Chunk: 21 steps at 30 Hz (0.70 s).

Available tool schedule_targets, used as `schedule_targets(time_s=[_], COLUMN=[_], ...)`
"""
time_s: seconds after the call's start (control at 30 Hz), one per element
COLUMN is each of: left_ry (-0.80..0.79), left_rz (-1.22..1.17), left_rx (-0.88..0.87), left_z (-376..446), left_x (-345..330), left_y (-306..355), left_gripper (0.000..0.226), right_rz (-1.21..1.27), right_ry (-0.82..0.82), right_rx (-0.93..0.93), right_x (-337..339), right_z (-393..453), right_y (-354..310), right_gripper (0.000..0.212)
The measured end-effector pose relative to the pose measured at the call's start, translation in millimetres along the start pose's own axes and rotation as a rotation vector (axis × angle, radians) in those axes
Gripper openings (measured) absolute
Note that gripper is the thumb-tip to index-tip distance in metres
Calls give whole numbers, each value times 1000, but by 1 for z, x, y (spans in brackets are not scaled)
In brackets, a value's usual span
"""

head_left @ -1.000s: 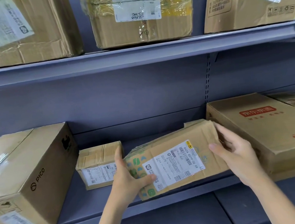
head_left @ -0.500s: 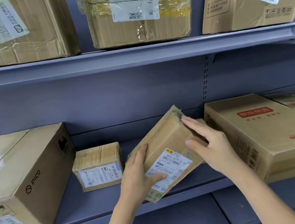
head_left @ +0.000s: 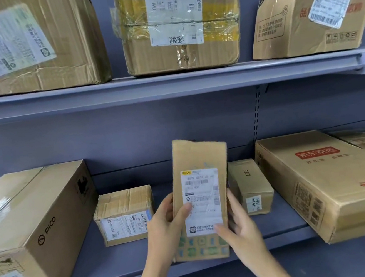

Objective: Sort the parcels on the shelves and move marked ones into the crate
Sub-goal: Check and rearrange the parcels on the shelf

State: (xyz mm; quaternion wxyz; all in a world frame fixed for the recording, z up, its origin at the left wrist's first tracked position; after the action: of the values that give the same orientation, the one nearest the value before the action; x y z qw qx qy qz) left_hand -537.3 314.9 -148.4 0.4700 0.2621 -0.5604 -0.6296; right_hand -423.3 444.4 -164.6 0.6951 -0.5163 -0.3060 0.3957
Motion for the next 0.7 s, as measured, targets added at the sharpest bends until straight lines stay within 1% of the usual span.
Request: schedule_targets(time_s=[0.07,0.1,0.17,0.2,0.3,0.4,0.47,0.53,0.6,0.7], left_ry=[8,10,8,4,-19,-29,-49,-94,-144,-181], left_rz=[-57,-82,-103,-104,-75,-103,-123,-130,-99,-53], left_rx=[25,44,78,88,110,117,130,132,118,105], left_z=[-5,-6,-7,-8,-12,-17,-20,-22,-23,-20], left_x=[0,-1,-4,-5,-11,-16,-18,-19,-19,-17], left_y=[-1,-2,-5,-6,-10,-12,-12,-13,-14,-18], left_gripper=[33,30,22,23,31,39,49,65,76,92], right_rz=[-65,-88,-125,-133,-170,-142,-155,-253,-373,-461], right_ry=[-4,-18,-35,-33,-44,-93,-134,-175,-182,-211], right_rx=[35,41,17,-3,-42,-40,-61,-85,-79,-32], right_x=[1,2,5,7,11,17,21,21,22,23], right_z=[0,0,1,0,-3,-6,-6,-2,5,17], right_y=[-9,-12,-13,-11,-6,-1,2,6,8,8], right_gripper=[69,67,68,69,77,91,102,109,107,97])
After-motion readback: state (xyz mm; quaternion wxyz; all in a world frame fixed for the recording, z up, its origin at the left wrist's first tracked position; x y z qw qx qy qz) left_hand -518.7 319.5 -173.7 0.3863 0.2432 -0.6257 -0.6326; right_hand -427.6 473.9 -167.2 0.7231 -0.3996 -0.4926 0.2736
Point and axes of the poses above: each hand's wrist, its own z-axis towards the middle knuckle, its own x-axis out of the back of the hand, y = z × x, the point moved 3 cm from there along z, towards the middle knuckle, and after that the axes turned 1 degree about x, right-handed, at the moved point
